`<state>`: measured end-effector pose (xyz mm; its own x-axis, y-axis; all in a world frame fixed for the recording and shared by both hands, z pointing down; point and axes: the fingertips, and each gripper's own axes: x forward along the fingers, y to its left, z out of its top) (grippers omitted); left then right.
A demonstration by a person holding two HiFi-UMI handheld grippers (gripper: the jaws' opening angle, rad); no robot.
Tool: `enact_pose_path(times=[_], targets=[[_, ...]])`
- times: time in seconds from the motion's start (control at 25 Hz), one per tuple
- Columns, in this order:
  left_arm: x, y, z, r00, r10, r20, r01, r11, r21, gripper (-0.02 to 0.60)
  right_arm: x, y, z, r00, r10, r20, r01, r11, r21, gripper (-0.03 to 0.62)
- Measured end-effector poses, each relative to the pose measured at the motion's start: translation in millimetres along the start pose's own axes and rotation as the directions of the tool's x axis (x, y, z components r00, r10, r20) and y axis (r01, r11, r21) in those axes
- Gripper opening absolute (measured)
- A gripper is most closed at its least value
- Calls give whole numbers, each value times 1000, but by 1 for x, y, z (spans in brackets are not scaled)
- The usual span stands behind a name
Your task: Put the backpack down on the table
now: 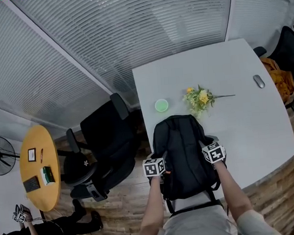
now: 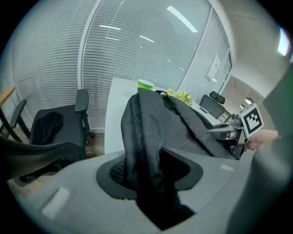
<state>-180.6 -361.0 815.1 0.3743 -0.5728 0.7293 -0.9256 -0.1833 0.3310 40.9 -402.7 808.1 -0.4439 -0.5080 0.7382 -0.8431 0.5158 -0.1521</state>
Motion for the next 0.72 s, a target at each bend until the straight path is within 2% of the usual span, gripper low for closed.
enact_pose_path(times=[0.16,0.36,0.56,0.72], targets=[[-4,-1,4,1000,25,-4,-25,1000,9,201,-9,-1,9,998,-56,-3,56,998,-15,132],[-19,-6,12,997,70,21,-71,996,46,266,-38,0,24,994,-93,64,92,996,18,146],[-37,-12,15,994,87,61,-91,994,63,281,-63,11,24,991,-89,103,83,995,58,141],[-51,-16,19,991,103,87,-109,991,76,284,-72,32,26,991,-65,119,60,997,45,140]])
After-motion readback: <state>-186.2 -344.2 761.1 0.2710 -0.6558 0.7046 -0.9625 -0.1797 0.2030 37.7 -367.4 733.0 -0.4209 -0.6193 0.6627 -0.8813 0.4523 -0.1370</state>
